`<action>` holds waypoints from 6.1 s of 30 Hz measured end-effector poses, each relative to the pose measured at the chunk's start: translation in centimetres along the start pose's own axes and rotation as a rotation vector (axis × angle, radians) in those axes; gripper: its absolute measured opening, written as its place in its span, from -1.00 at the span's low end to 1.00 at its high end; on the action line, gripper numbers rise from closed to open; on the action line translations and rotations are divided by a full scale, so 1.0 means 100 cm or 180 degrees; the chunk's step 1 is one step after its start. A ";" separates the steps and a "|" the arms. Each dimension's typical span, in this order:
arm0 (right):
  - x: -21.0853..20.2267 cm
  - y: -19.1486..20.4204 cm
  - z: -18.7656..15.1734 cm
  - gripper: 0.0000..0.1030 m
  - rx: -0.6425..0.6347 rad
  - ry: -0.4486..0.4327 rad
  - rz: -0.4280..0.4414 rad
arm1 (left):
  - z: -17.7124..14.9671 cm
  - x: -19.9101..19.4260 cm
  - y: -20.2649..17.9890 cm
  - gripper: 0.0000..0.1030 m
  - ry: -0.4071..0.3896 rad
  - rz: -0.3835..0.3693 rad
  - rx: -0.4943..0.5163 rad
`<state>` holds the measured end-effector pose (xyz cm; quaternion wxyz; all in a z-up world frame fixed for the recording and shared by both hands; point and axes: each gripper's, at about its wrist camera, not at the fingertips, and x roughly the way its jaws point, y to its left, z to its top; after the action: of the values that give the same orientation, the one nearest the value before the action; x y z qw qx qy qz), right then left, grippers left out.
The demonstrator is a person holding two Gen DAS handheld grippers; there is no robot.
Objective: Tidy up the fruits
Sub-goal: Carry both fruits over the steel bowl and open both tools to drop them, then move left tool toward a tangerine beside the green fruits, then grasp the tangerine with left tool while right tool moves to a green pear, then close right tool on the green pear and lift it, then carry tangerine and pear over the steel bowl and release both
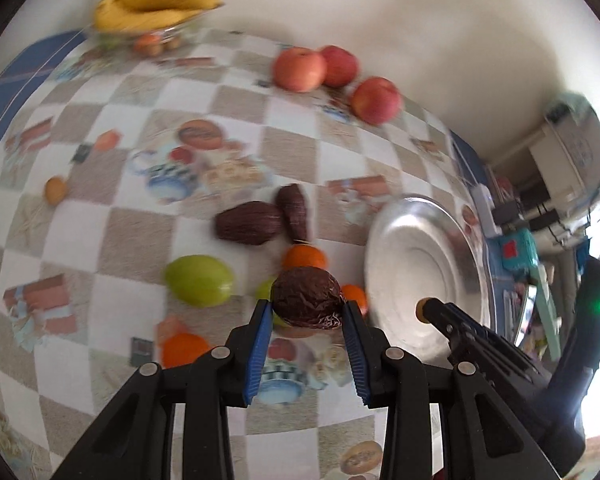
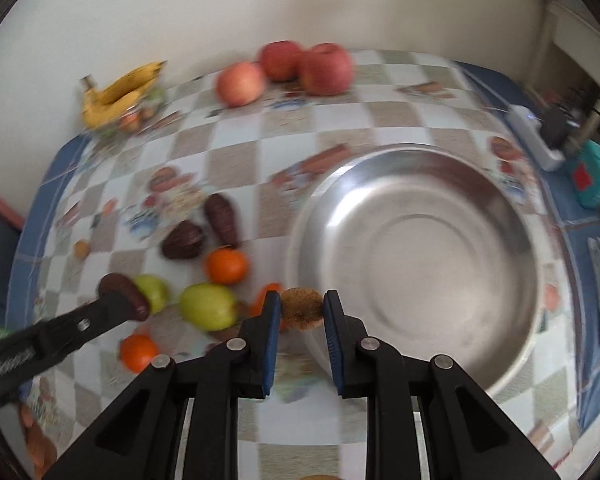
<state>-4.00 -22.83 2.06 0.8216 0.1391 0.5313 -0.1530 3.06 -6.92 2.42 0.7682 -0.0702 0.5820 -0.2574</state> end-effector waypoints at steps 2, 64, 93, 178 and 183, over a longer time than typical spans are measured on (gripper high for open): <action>0.002 -0.018 0.002 -0.56 0.0178 0.0030 -0.0101 | 0.001 0.008 -0.019 -0.26 0.0025 -0.0012 0.0159; 0.030 0.059 -0.025 0.97 -0.0319 0.0512 0.0325 | -0.013 0.008 0.114 1.00 0.0293 0.1120 -0.0846; 0.012 0.018 -0.009 0.97 0.0201 0.0251 0.0294 | -0.029 0.043 0.050 -0.03 0.0594 0.0790 -0.0602; 0.001 -0.017 0.013 -0.01 0.0233 -0.0057 -0.0114 | -0.010 0.011 0.041 -0.19 0.0093 0.0668 -0.0819; 0.005 -0.063 0.012 -0.01 0.0658 0.0026 -0.0195 | -0.014 0.020 -0.001 -0.19 0.0082 0.0543 -0.0418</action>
<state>-5.32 -29.10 1.69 0.7957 0.2074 0.5199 -0.2314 2.10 -7.71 0.35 0.7735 -0.0673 0.6113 -0.1532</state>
